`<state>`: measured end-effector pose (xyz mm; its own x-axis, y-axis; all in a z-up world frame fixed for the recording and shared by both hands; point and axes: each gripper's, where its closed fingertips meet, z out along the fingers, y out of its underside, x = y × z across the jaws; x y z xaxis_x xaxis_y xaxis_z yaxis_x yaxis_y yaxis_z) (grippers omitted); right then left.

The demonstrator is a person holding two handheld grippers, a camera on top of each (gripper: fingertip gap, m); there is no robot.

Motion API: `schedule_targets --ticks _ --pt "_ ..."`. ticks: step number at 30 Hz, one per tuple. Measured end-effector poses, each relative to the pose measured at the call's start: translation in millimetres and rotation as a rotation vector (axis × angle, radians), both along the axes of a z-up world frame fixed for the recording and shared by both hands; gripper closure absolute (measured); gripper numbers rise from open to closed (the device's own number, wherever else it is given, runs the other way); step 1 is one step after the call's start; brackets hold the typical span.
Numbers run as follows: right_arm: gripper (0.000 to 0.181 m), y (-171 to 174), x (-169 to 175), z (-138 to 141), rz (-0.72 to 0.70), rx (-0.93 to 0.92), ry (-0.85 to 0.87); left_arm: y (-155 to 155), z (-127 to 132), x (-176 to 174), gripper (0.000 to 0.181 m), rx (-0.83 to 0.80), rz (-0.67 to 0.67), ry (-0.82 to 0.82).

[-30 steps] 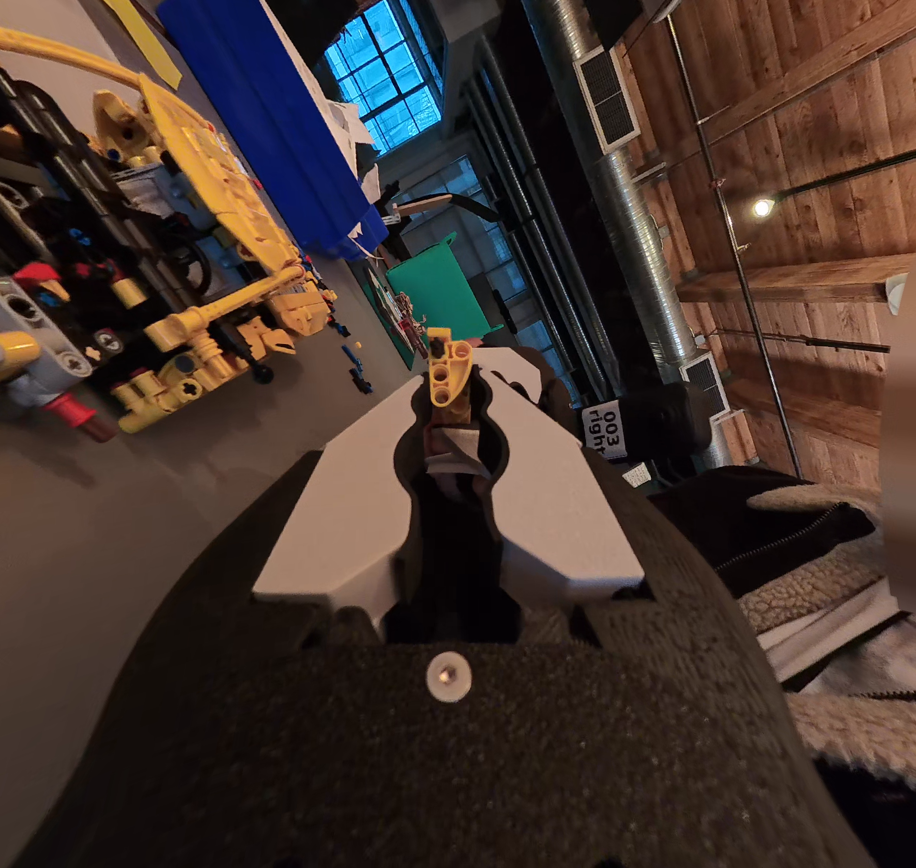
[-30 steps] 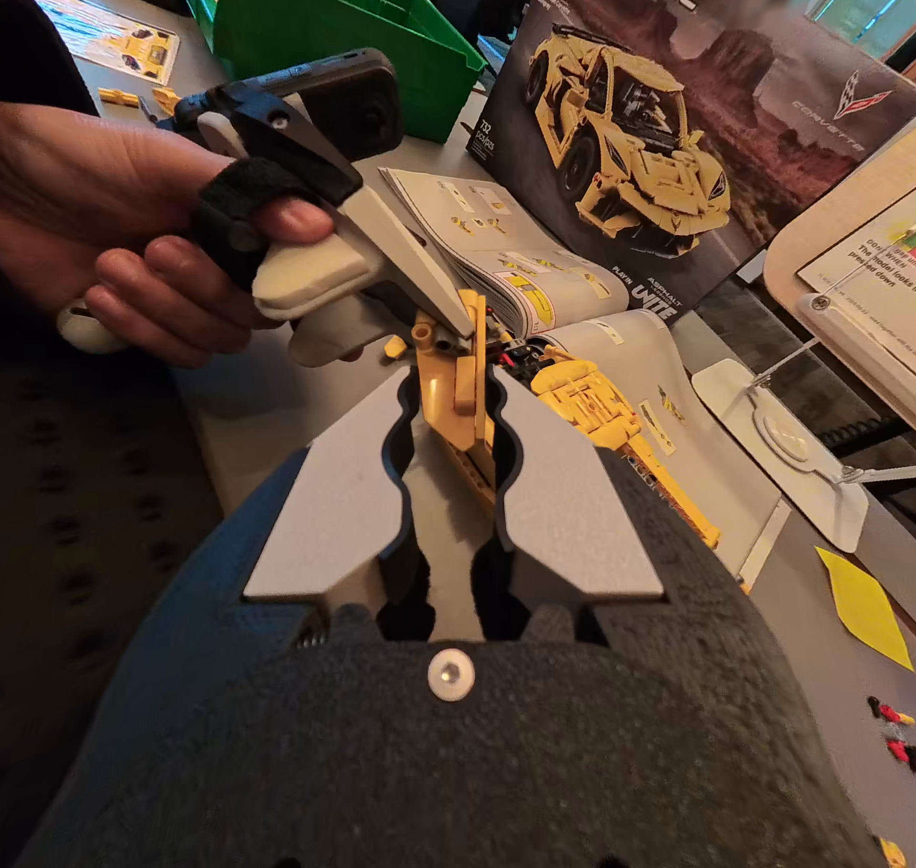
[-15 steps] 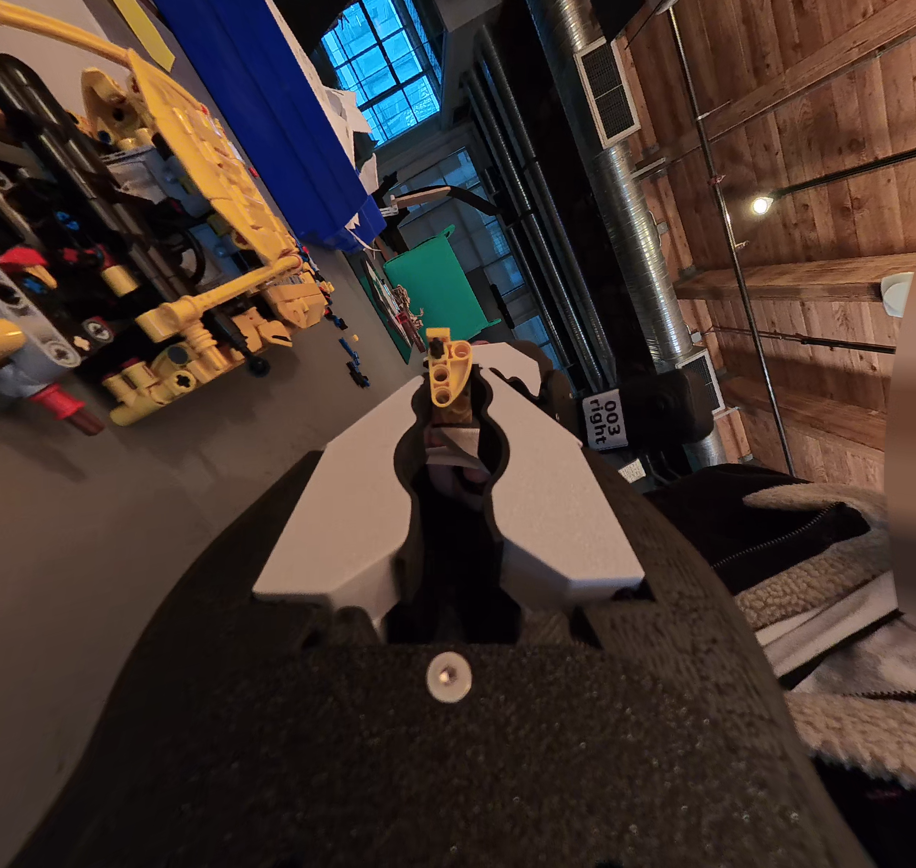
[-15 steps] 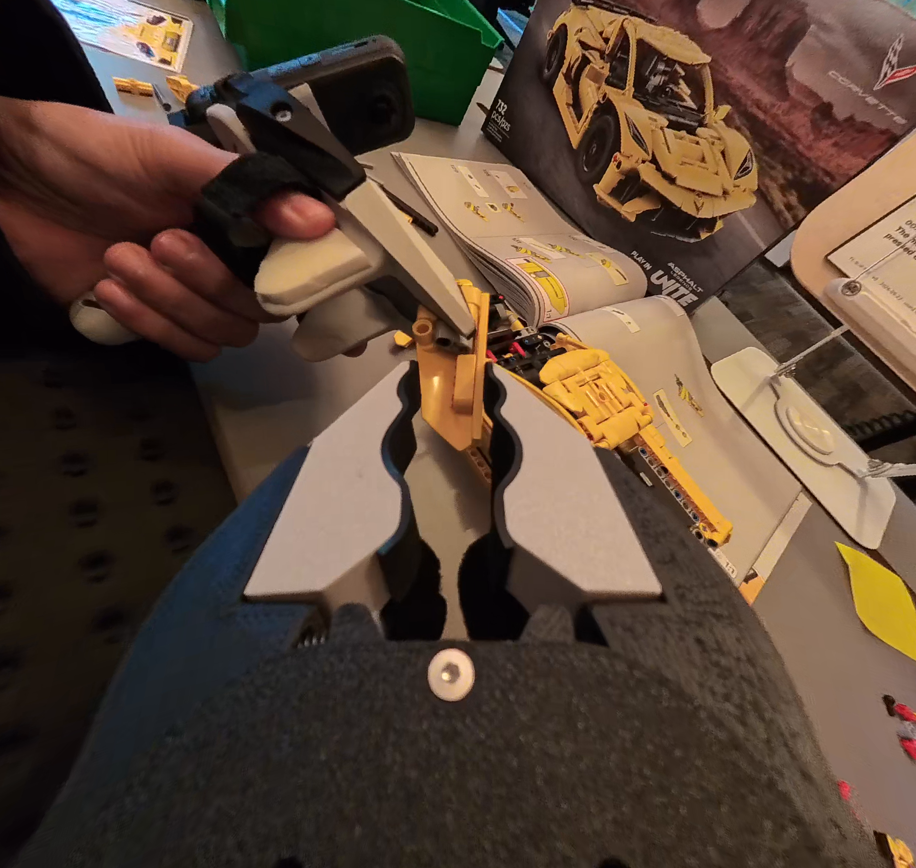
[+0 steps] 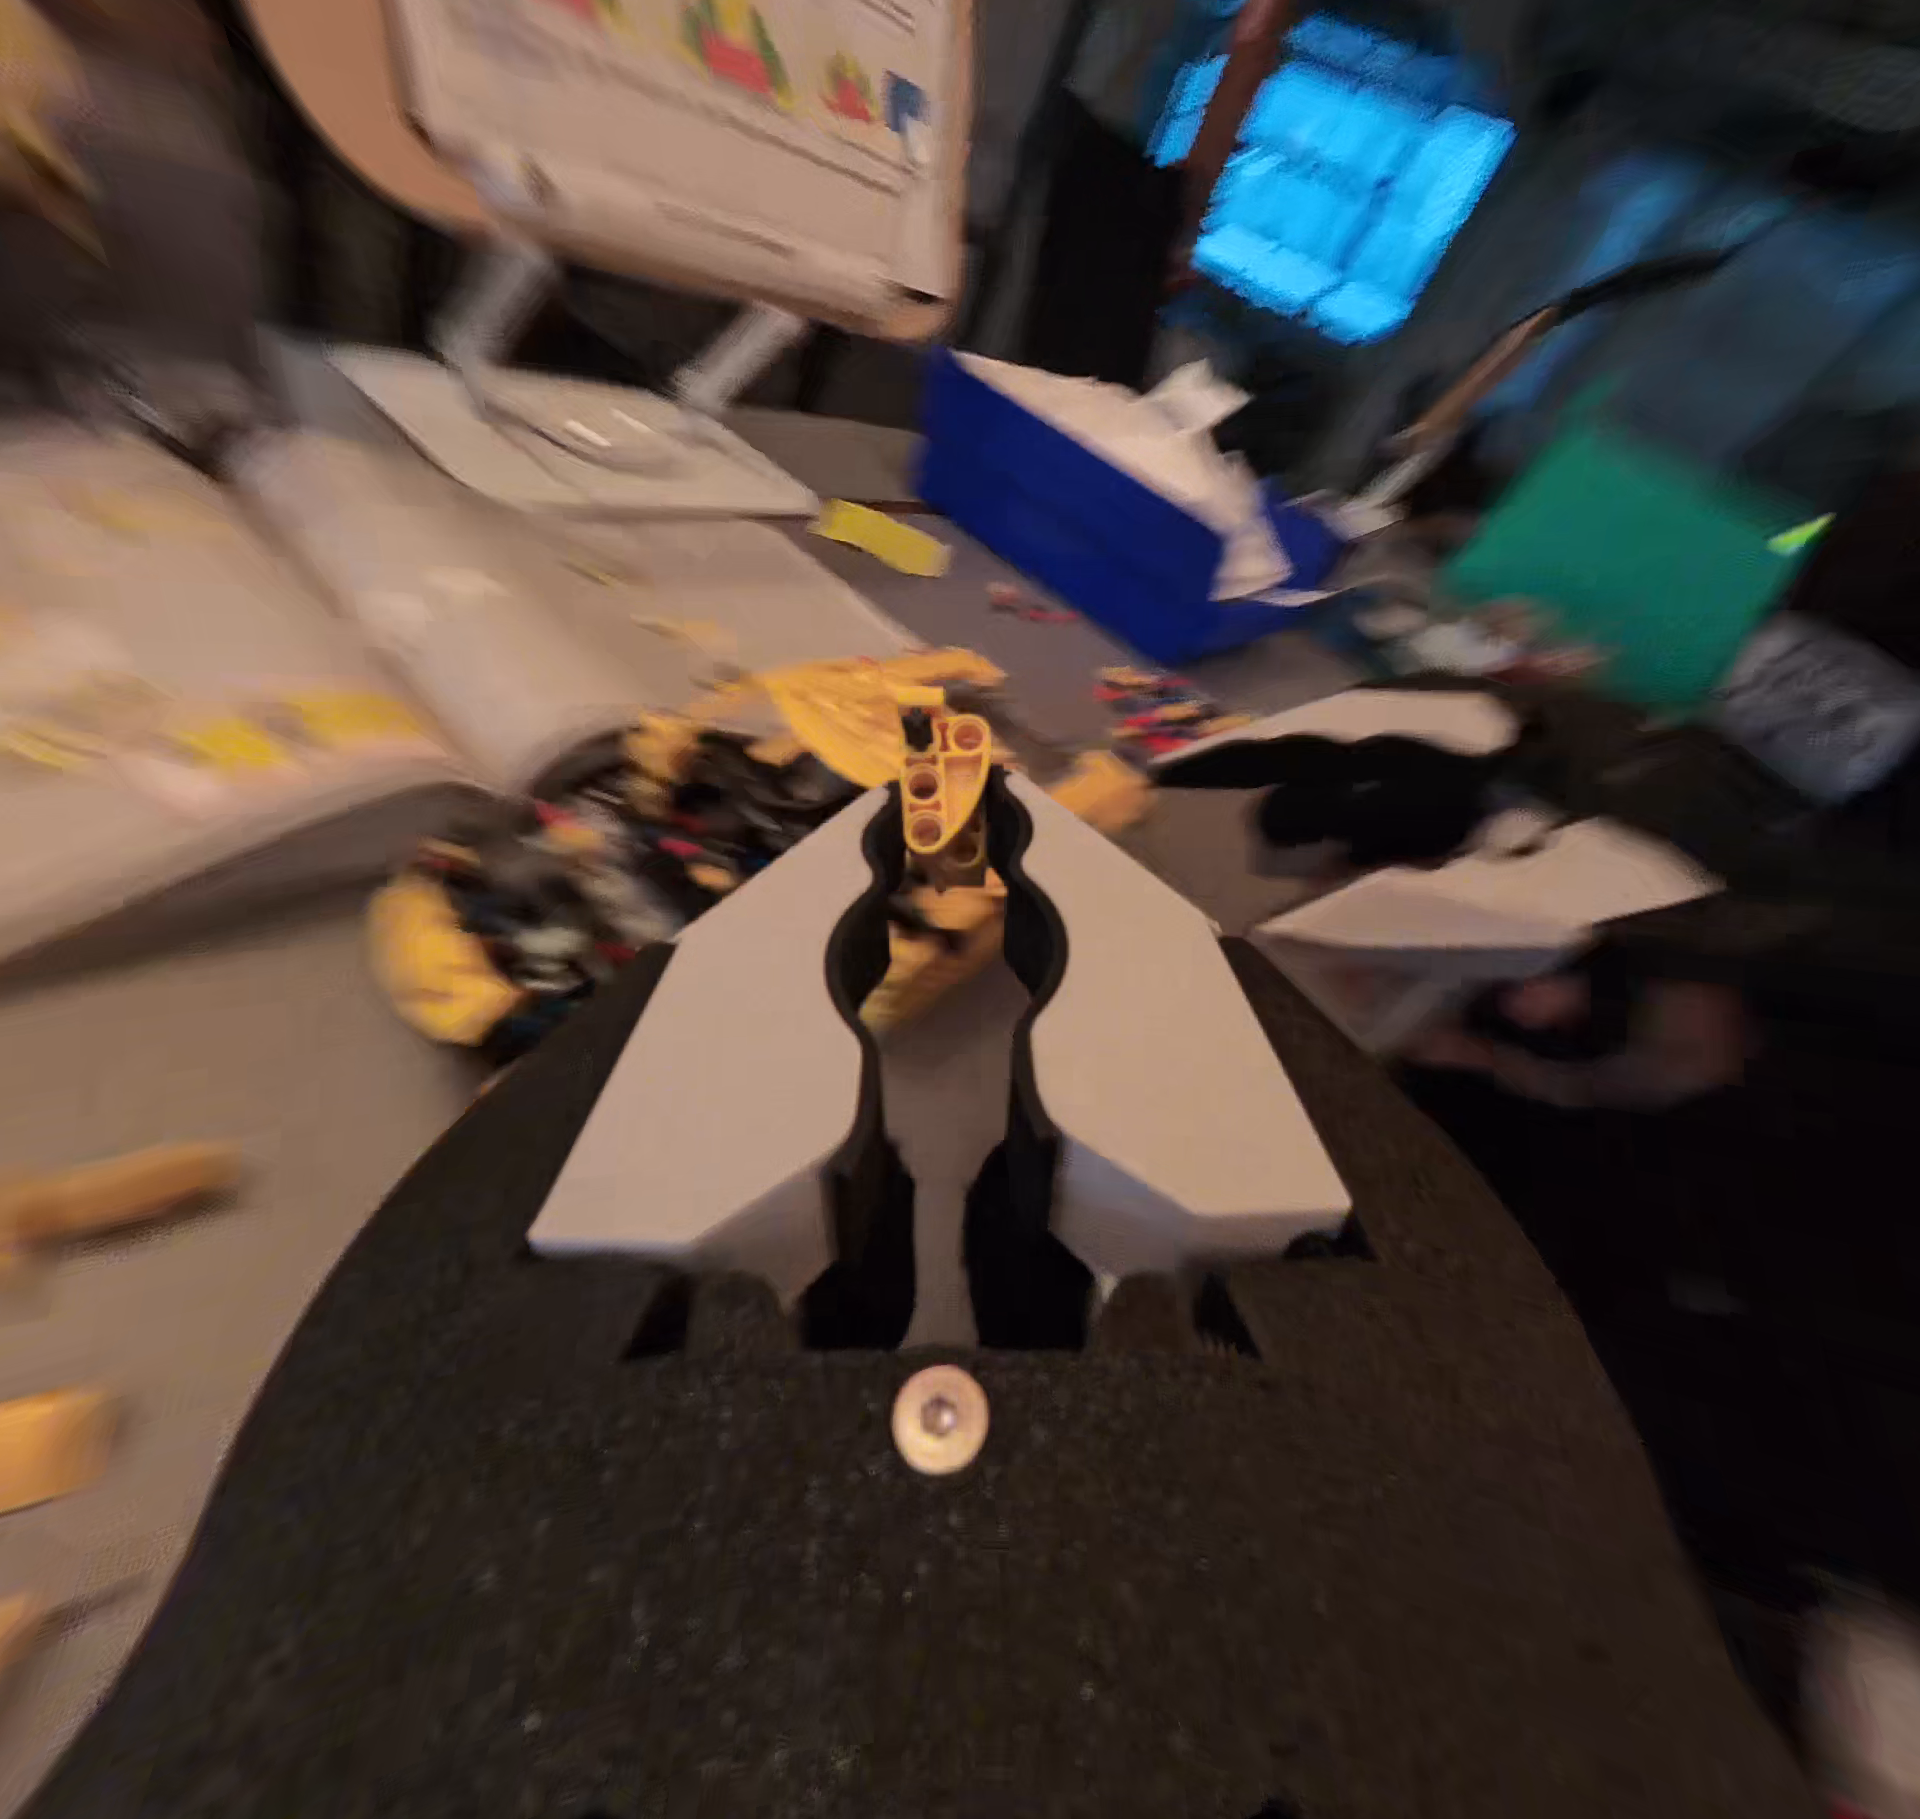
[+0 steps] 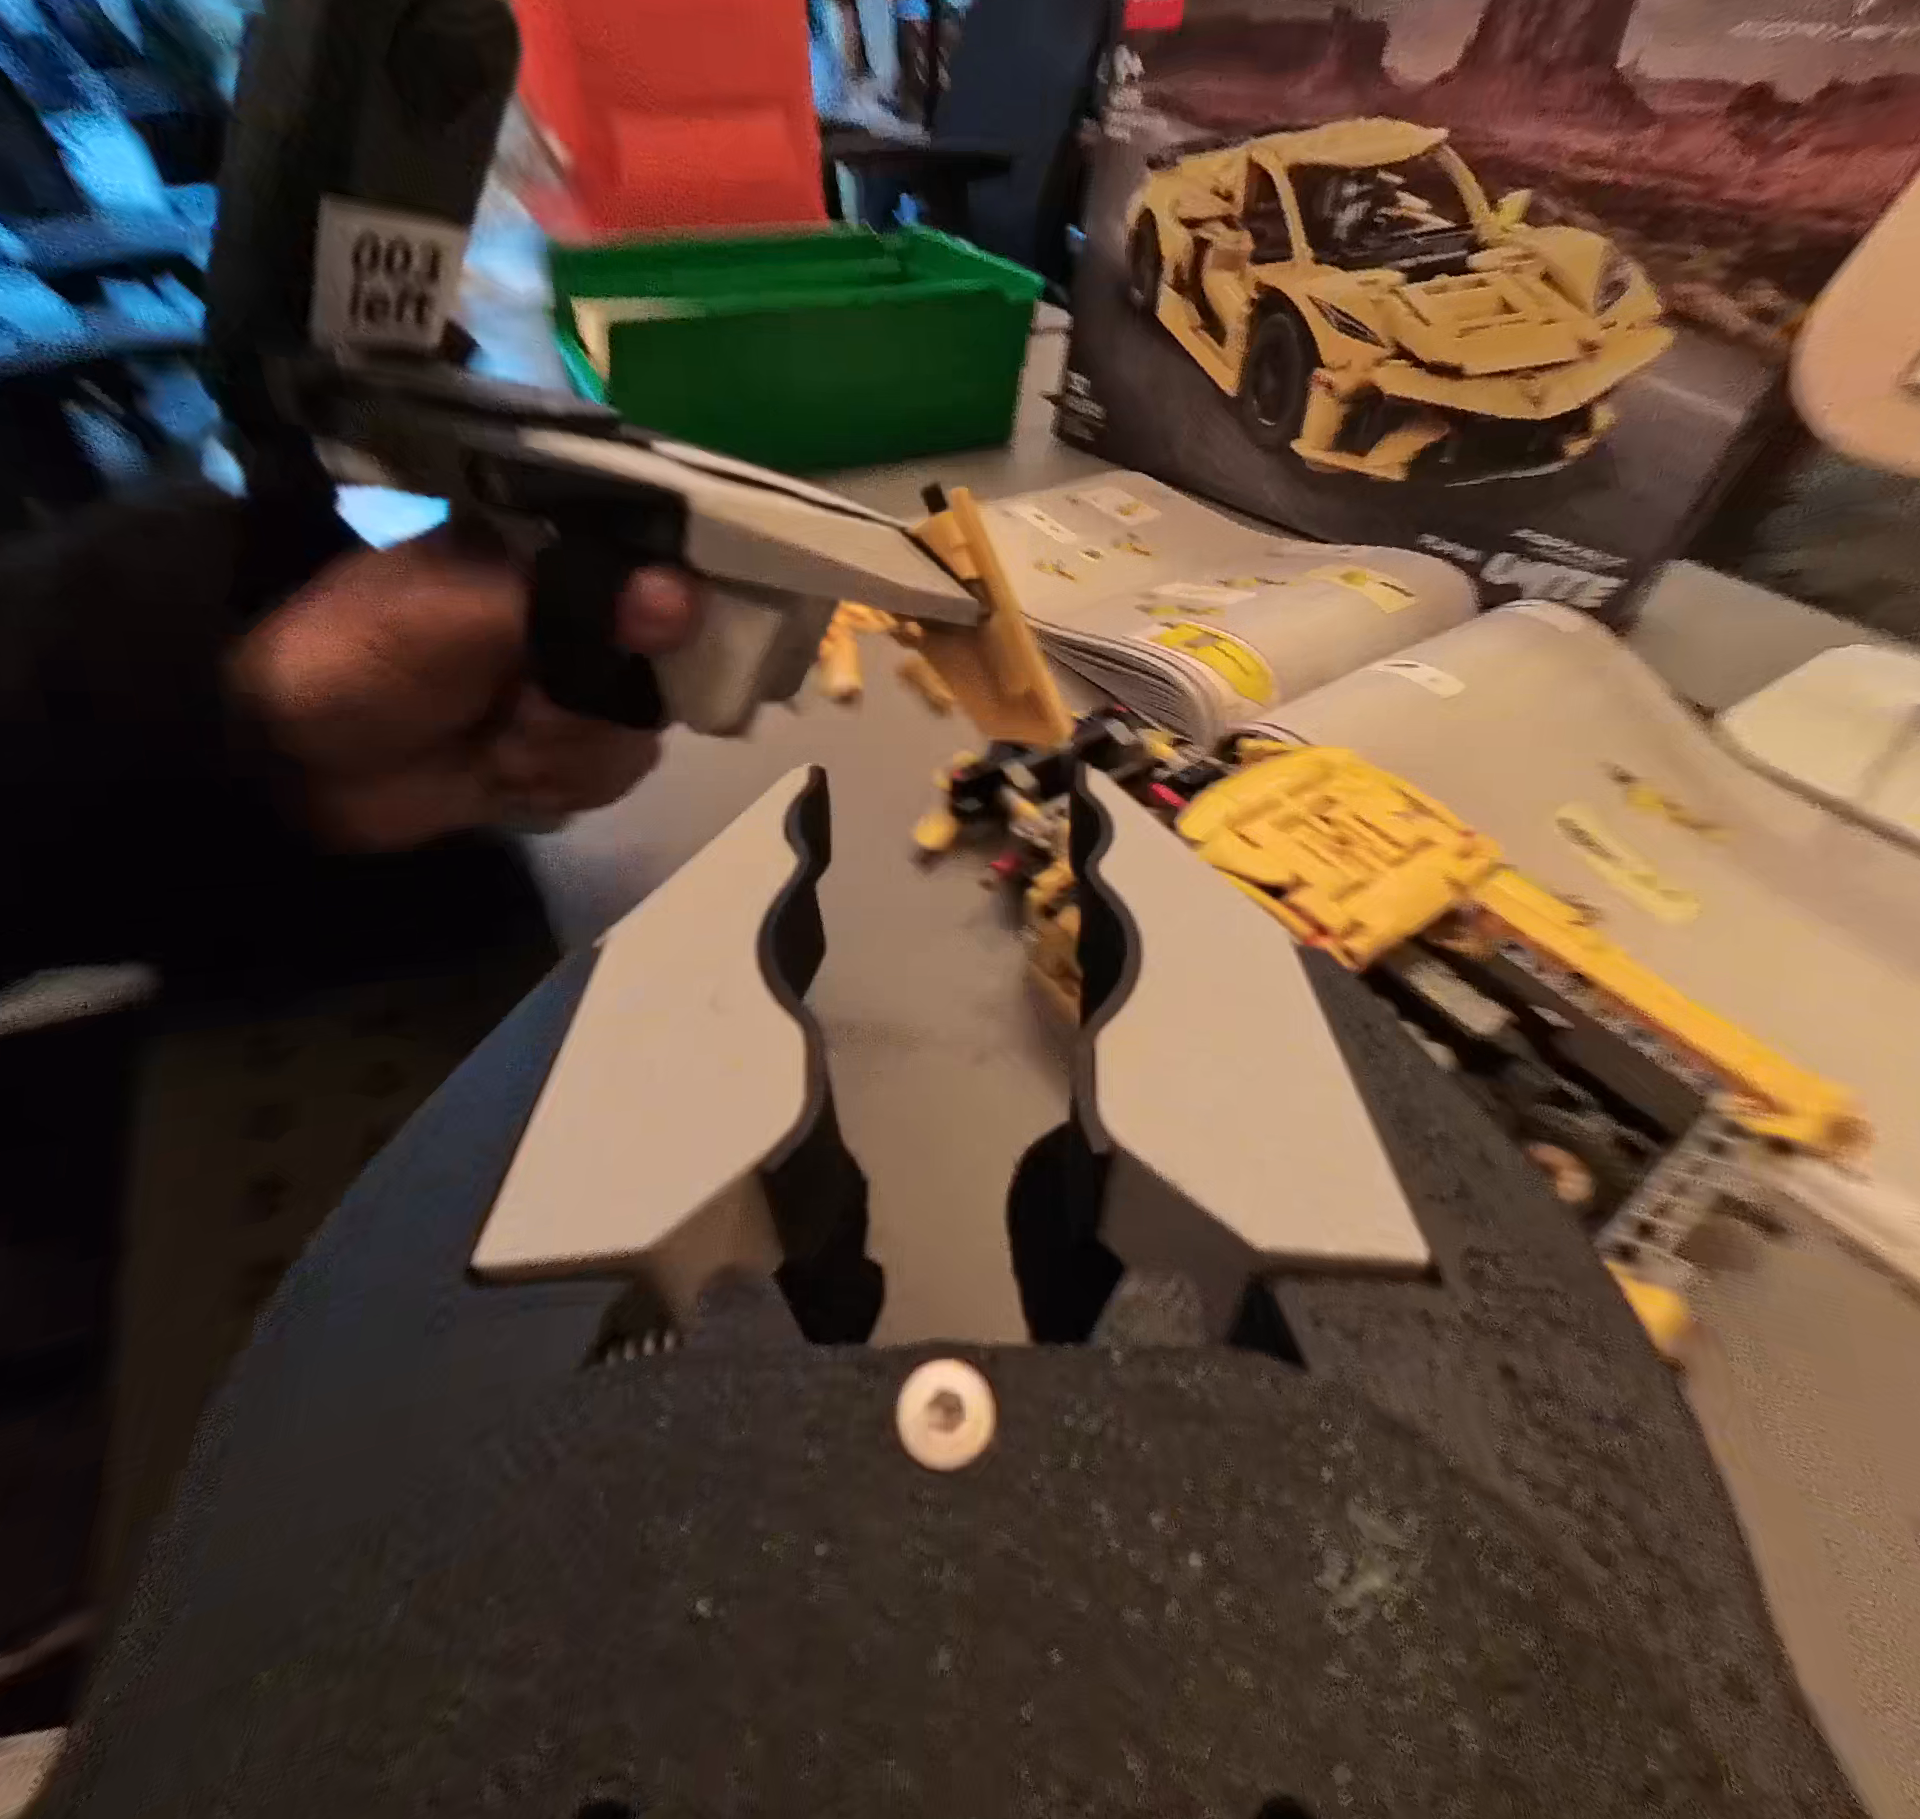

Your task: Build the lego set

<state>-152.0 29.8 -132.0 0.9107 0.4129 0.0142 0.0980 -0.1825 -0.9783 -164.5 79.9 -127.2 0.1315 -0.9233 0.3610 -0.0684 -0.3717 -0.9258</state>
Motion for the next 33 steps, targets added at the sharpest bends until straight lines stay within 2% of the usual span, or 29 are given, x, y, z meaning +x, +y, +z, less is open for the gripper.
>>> schedule_targets --ticks 2,5,8,10,16,20,22,27,31,33 --pt "0.142 -3 -10 11 0.083 -0.020 0.203 11 8 -7 0.167 0.331 0.142 0.094" --pt "0.149 3 -20 20 0.147 -0.080 0.412 6 21 -9 0.167 0.685 0.254 0.159" --pt "0.150 13 -22 35 0.194 -0.110 0.560 3 28 -10 0.166 0.950 0.371 0.255" --pt "0.150 17 -25 46 0.253 -0.118 0.640 -2 35 -11 0.166 1.042 0.412 0.264" --pt "0.154 20 -37 51 0.388 -0.143 0.604 -18 50 -12 0.166 1.167 0.463 0.217" --pt "0.156 25 -31 57 0.373 -0.083 0.570 -14 48 -13 0.166 1.165 0.480 0.246" --pt "0.156 28 -32 53 0.351 -0.086 0.481 -12 45 -13 0.166 1.162 0.485 0.269" --pt "0.157 32 -40 49 0.399 -0.111 0.382 -14 44 -12 0.166 1.190 0.493 0.282" --pt "0.159 30 -41 53 0.519 -0.124 0.397 -15 47 -14 0.166 1.181 0.507 0.262" --pt "0.162 27 -40 58 0.611 -0.118 0.463 -18 51 -14 0.166 1.158 0.510 0.223"
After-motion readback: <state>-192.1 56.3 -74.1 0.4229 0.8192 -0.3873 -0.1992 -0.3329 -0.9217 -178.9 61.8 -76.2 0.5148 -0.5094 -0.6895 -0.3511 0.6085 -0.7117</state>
